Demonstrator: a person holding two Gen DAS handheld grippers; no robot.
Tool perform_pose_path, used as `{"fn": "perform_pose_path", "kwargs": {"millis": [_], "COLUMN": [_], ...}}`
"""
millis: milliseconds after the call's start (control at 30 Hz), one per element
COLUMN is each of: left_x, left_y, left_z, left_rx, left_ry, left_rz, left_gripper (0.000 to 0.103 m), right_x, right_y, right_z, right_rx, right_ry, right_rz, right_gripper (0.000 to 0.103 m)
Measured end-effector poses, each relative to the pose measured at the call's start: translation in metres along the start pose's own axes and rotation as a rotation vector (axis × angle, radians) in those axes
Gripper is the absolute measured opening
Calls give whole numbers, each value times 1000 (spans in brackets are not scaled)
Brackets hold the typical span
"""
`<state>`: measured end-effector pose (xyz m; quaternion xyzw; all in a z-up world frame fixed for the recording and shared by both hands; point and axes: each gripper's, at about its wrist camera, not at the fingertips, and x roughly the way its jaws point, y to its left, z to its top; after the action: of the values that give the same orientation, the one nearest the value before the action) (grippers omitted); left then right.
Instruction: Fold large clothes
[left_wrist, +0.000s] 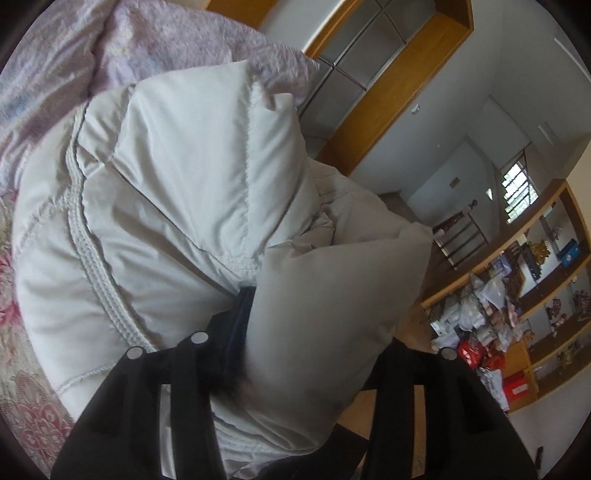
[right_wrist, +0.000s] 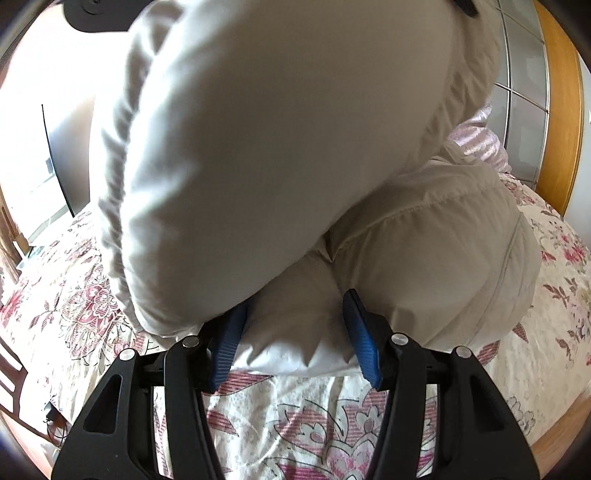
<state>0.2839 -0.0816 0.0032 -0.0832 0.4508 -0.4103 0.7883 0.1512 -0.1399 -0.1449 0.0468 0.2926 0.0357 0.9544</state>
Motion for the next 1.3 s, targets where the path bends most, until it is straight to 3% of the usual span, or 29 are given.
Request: {"fn": "perform_pose_path", "kwargs": {"millis": [167, 367, 567, 767, 867, 1033, 1100, 1300], "left_x": [14, 0, -35, -78, -100, -129, -132, -97], "left_y": [9, 23, 24, 33, 34, 48, 60, 79], "left_z": [7, 21, 17, 3, -4, -17, -18, -18], "left_rx": [-46, -91, -98, -108, -102, -117, -115, -73], "left_ry": [62, 51, -18, -103, -161, -247, -262, -250], "left_rz": [-78, -174, -183, -241, -201, -13, 103, 350], "left_gripper": [59, 80, 82, 83, 83, 86, 86, 86], "right_x": [0, -3, -3, 0, 1, 1, 2, 3], "right_y": [-1, 0, -2, 2, 4, 7, 7, 8], "right_z": [0, -3, -7, -8, -7, -5, -4, -3], "right_rx": [12, 21, 21, 19, 19, 19, 20, 22], "right_ry": [-7, -10, -6, -2, 1, 1, 2, 4], "right_rz": [4, 6, -1, -10, -10, -16, -17, -21], "right_gripper": [56, 56, 56, 57, 57, 57, 57, 57]}}
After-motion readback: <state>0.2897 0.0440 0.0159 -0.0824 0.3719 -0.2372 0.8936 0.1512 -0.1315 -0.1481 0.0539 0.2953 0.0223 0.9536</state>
